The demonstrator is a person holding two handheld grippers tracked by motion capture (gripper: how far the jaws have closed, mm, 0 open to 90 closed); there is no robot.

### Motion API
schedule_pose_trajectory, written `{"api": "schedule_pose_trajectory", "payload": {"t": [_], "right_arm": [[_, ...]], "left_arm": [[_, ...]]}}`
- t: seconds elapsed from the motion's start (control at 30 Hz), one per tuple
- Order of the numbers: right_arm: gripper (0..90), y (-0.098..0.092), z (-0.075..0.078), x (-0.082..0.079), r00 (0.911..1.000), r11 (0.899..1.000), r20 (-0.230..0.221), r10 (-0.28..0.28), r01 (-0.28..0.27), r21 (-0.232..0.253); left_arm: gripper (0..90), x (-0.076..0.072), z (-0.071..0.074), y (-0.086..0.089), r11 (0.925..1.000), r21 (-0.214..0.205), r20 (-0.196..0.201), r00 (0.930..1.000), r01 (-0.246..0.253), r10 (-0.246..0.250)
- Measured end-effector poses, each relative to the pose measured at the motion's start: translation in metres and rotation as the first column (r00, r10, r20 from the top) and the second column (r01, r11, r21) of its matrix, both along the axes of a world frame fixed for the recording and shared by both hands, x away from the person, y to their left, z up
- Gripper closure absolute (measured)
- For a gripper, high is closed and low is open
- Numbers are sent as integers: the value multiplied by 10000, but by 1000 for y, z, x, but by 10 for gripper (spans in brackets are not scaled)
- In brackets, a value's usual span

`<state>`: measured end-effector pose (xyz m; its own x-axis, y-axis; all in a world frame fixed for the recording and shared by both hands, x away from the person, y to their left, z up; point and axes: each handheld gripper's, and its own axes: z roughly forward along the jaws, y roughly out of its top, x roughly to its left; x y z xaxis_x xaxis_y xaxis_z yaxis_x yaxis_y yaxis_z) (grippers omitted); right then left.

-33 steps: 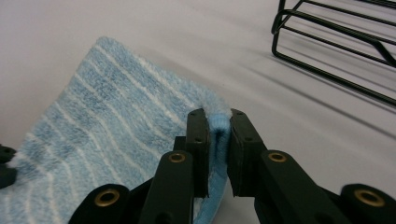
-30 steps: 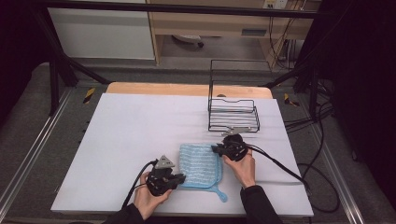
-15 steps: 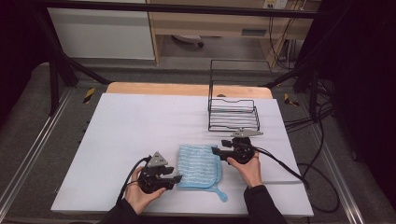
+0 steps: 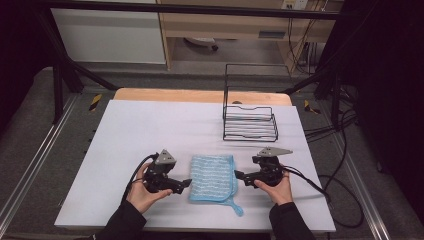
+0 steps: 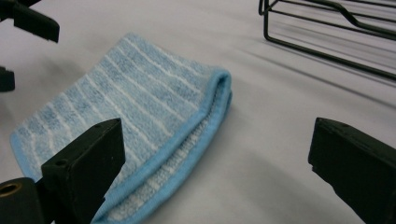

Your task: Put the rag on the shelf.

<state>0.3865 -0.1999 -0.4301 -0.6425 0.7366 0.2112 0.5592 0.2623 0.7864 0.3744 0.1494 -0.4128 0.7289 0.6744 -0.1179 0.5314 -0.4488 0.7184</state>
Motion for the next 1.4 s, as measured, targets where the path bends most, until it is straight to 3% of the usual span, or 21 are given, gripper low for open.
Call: {"api": "schedule_pose_trajectory", "payload": {"t": [0.13,0.27,0.43,0.53,0.7,0.83,1.1,1.4], "right_arm": [[38,-5,-5,-6,9998,9999,-140,-116,117,59],[34,-6,-7,-9,9998,9997,-95,-197,196,-133],[36,-5,-8,-8,9997,9998,-127,-206,205,-62],[38,-4,-8,-9,9997,9997,-115,-234,234,-32],[41,-4,-8,-8,9997,9997,-103,-225,225,-10],[42,-4,-8,-8,9996,9998,-180,-206,206,11],[47,-3,-10,-10,9997,9999,-200,-123,122,-63],[56,-2,-11,-8,9995,9999,-269,-146,145,-48]], "left_arm": [[101,12,5,-2,10000,-33,-21,10000,76,-76],[100,22,7,-5,9998,-84,156,9997,-200,202],[103,38,6,-14,9975,390,535,9970,-585,564],[124,47,2,-20,9953,422,604,9946,-870,844],[202,58,-10,-25,9929,280,312,9929,-1160,1151],[251,64,-20,-28,9922,455,2,9932,-1162,1163],[423,66,-27,-24,9928,287,-520,9917,-1160,1174],[569,68,-31,-28,9943,-36,-756,9915,-1065,1059]]}}
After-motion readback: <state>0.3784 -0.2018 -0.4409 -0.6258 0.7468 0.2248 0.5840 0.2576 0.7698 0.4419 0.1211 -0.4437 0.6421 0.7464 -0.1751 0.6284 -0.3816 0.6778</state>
